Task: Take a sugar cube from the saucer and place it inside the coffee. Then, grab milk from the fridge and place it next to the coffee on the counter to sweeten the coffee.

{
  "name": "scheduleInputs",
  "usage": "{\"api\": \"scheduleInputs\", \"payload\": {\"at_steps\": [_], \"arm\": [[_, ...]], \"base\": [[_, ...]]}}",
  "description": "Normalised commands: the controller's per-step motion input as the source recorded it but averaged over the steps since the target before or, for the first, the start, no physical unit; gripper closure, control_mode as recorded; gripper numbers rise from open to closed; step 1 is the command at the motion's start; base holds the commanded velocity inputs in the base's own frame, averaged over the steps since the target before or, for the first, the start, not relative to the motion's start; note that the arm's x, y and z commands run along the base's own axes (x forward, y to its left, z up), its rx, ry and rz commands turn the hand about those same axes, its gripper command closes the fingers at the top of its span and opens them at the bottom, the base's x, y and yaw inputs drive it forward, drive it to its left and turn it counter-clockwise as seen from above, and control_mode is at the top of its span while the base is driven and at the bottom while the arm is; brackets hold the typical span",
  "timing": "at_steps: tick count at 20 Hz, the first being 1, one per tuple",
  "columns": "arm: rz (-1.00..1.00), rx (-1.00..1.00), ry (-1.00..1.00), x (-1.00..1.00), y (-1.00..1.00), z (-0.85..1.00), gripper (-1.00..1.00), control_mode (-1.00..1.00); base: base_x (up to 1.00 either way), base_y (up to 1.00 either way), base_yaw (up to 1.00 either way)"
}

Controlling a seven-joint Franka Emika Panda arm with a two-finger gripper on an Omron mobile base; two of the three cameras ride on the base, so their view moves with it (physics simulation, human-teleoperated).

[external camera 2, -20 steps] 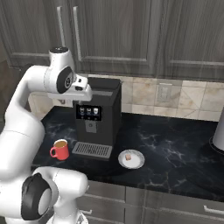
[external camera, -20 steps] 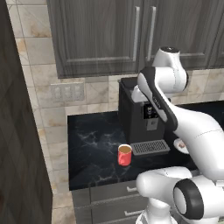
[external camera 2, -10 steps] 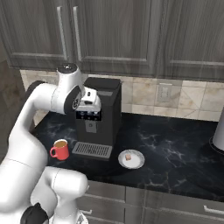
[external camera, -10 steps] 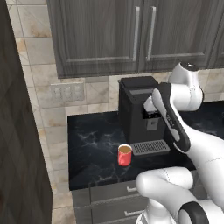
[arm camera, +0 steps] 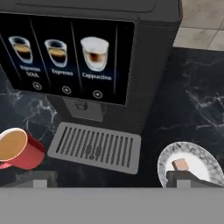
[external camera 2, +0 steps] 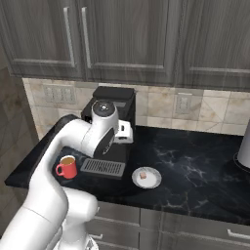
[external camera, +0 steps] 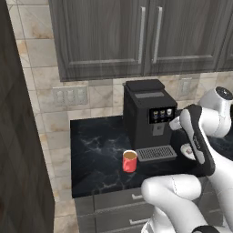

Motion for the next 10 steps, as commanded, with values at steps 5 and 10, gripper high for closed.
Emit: {"api": "scheduleInputs", "payload": {"at_steps": [5,10], "arm": [[0.07,0.00,-0.01,0.00,-0.48,-0.34,-1.00,-1.00],[0.08,0.02,0.06,0.00,-0.68,-0.33,-1.00,-1.00]], "base": [[0.00,0.00,0.00],[0.00,0.00,0.00]]}}
